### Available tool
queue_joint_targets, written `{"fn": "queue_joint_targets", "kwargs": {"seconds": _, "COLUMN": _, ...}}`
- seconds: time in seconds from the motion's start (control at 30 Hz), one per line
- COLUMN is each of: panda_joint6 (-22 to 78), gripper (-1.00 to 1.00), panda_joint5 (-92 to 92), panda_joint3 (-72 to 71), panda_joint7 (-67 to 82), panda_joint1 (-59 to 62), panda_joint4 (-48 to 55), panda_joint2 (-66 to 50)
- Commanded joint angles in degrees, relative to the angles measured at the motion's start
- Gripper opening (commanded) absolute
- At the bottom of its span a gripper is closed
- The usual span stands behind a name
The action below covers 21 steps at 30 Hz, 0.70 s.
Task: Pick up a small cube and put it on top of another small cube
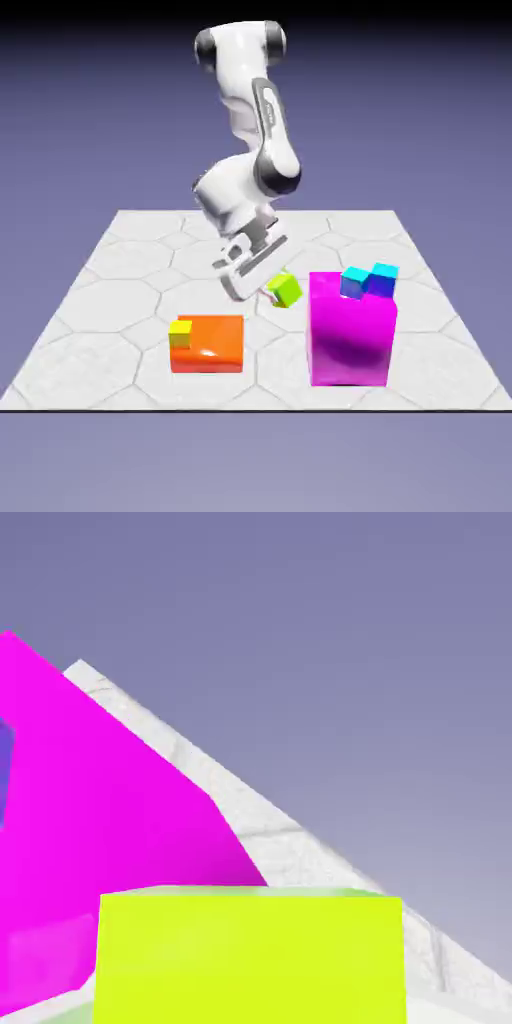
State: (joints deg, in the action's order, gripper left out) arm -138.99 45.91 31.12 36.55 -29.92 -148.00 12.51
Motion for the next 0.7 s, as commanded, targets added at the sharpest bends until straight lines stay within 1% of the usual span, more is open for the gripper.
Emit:
{"fn": "queue_joint_targets", "kwargs": {"seconds": 0.0, "panda_joint6": 1.79, "gripper": -1.00, "panda_joint5": -2.52, "panda_joint3": -0.98, "panda_joint7": -1.23, "panda_joint1": 1.29, "panda_joint4": 0.87, "panda_joint2": 0.18}}
{"fn": "queue_joint_targets", "kwargs": {"seconds": 0.07, "panda_joint6": 4.83, "gripper": -1.00, "panda_joint5": -7.50, "panda_joint3": -3.63, "panda_joint7": -3.34, "panda_joint1": 2.98, "panda_joint4": 2.56, "panda_joint2": 0.60}}
{"fn": "queue_joint_targets", "kwargs": {"seconds": 0.43, "panda_joint6": 15.56, "gripper": -1.00, "panda_joint5": -34.91, "panda_joint3": -24.49, "panda_joint7": -12.10, "panda_joint1": 4.32, "panda_joint4": 11.39, "panda_joint2": 3.56}}
{"fn": "queue_joint_targets", "kwargs": {"seconds": 0.5, "panda_joint6": 16.66, "gripper": -1.00, "panda_joint5": -35.83, "panda_joint3": -26.30, "panda_joint7": -10.73, "panda_joint1": 2.47, "panda_joint4": 12.37, "panda_joint2": 4.97}}
{"fn": "queue_joint_targets", "kwargs": {"seconds": 0.53, "panda_joint6": 16.66, "gripper": -1.00, "panda_joint5": -35.83, "panda_joint3": -26.29, "panda_joint7": -10.73, "panda_joint1": 2.47, "panda_joint4": 12.37, "panda_joint2": 4.97}}
{"fn": "queue_joint_targets", "kwargs": {"seconds": 0.67, "panda_joint6": 6.71, "gripper": -1.00, "panda_joint5": -33.80, "panda_joint3": -26.73, "panda_joint7": -9.12, "panda_joint1": 1.61, "panda_joint4": 7.46, "panda_joint2": -0.10}}
